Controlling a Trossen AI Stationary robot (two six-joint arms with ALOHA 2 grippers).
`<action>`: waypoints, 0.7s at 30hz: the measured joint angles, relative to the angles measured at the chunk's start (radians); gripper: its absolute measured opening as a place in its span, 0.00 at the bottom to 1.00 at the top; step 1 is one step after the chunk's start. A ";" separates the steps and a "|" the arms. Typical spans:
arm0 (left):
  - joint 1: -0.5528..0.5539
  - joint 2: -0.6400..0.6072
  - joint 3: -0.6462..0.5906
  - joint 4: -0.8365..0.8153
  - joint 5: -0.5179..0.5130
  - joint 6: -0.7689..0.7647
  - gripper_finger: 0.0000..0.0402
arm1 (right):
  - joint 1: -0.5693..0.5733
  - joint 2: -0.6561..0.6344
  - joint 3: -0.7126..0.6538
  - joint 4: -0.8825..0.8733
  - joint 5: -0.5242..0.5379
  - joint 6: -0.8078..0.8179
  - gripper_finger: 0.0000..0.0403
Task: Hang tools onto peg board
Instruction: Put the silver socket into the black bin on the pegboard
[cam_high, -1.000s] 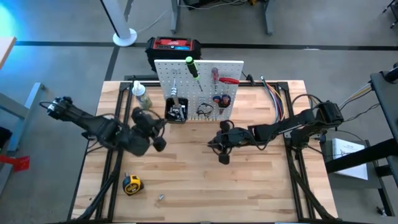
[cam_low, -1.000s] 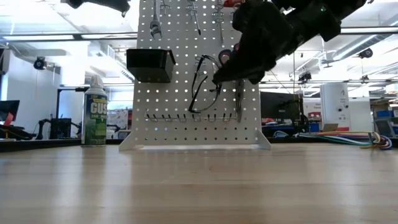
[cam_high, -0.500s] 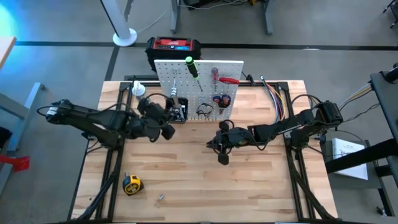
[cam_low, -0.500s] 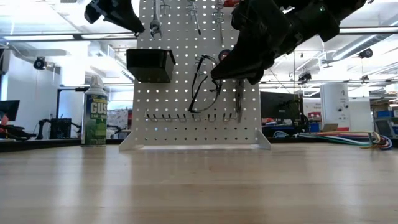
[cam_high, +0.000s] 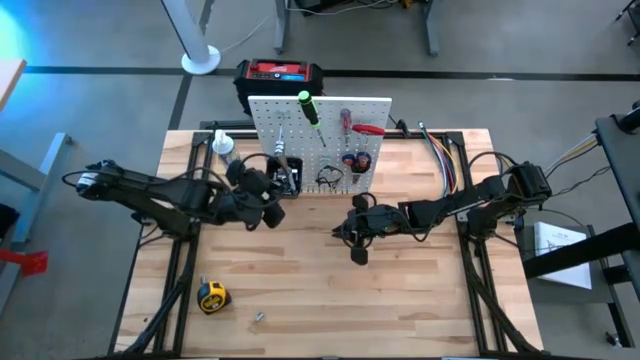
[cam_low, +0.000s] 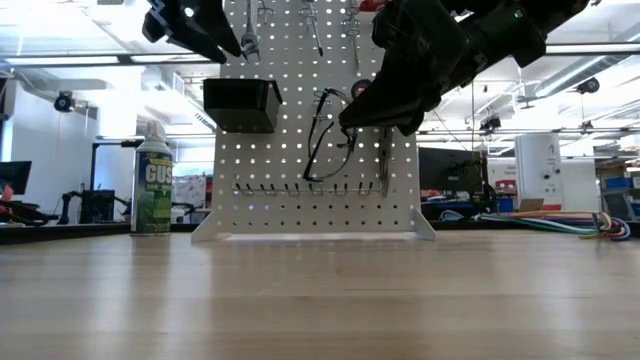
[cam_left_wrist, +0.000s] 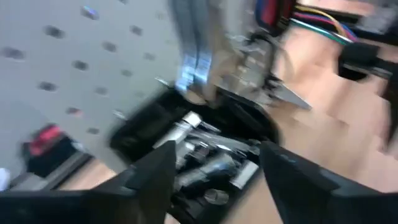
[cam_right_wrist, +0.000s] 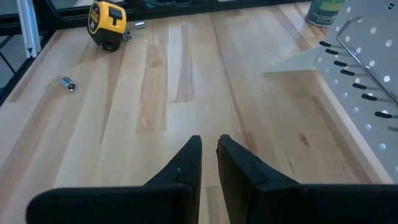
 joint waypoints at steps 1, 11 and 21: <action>-0.002 -0.001 0.006 -0.003 0.039 0.002 0.58 | 0.000 0.000 0.000 0.000 0.000 0.000 0.09; -0.188 0.010 0.144 -0.096 0.312 -0.064 0.63 | 0.000 0.000 0.000 -0.008 0.000 -0.037 0.09; -0.590 0.219 0.137 -0.151 0.296 -0.463 0.58 | 0.004 0.000 0.000 -0.008 0.001 -0.025 0.09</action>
